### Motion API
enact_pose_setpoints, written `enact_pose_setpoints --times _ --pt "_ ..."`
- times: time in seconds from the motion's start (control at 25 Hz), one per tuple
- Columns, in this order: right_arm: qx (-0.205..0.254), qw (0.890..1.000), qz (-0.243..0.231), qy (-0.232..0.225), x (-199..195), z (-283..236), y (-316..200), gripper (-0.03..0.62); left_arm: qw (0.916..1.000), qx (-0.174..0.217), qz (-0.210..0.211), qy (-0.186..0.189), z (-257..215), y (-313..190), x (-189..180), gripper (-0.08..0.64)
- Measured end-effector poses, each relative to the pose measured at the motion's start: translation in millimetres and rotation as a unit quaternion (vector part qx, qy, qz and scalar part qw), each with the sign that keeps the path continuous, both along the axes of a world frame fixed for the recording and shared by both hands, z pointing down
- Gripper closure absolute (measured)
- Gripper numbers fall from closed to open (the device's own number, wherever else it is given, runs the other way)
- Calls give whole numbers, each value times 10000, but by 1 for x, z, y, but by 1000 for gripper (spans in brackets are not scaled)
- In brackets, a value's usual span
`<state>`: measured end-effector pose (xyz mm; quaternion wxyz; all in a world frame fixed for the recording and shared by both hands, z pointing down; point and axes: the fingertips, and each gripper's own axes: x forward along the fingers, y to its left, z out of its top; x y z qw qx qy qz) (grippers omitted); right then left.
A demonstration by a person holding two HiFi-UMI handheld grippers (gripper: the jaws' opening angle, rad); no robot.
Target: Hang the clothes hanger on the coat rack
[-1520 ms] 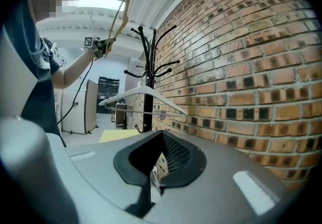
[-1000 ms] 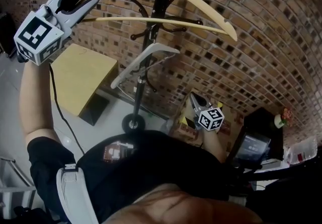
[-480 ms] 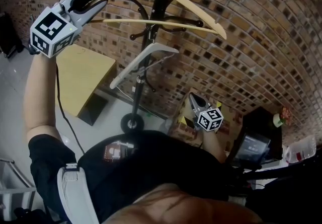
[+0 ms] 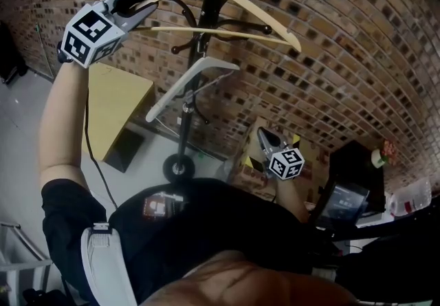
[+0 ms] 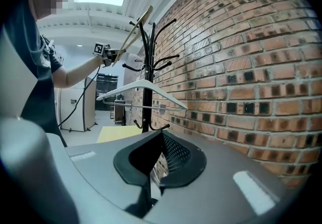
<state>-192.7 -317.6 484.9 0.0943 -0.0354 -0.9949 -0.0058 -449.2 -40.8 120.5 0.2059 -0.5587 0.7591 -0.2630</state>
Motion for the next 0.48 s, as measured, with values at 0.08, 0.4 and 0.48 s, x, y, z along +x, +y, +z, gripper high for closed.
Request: enact_pose_setpoints --times 0.08,0.4,0.48 --pt "0 10000 15 18 1 2 0 578 9998 -156 -81 -68 8 -9 -5 472" --pt "-9 10000 45 35 5 6 -1 578 9978 -577 -179 -275 41 -39 -17 471" --pt "-22 10000 56 46 6 7 -2 578 9974 -658 -170 -228 53 -43 -21 471"
